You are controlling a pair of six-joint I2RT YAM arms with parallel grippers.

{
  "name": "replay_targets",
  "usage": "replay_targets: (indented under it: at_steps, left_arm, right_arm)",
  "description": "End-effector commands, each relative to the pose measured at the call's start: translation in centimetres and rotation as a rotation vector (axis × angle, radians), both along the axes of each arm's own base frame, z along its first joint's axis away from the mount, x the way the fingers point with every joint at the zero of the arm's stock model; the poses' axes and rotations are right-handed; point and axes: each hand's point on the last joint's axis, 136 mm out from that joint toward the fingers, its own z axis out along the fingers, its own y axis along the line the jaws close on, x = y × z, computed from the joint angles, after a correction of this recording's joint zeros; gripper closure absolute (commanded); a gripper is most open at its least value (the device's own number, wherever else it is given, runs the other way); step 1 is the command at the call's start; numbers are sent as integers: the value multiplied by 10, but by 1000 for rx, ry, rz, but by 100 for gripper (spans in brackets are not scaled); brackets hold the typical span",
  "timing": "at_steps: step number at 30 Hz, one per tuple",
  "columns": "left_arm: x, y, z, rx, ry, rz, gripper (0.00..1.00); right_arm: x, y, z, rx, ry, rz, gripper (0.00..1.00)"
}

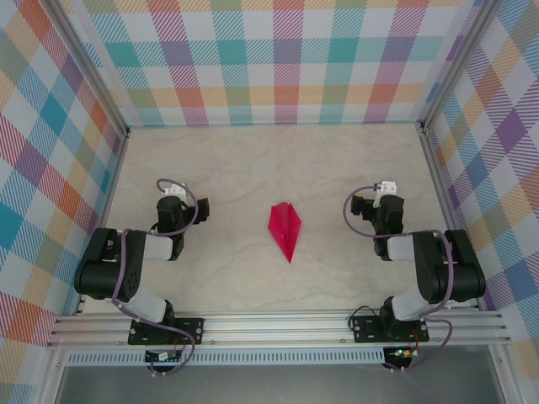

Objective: Fold a paper plane with a square sheet of paper (pick it up from the middle)
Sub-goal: Reset both arms

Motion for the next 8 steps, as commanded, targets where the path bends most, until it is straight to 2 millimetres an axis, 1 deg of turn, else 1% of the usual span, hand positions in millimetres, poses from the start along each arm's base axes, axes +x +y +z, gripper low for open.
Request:
replay_targets:
  at_steps: [1, 8]
  left_arm:
    - [6, -1, 12, 2, -48, -17, 0]
    - [7, -1, 12, 2, -49, -17, 0]
  right_arm:
    - [9, -3, 15, 12, -55, -16, 0]
    - [9, -3, 15, 13, -54, -15, 0]
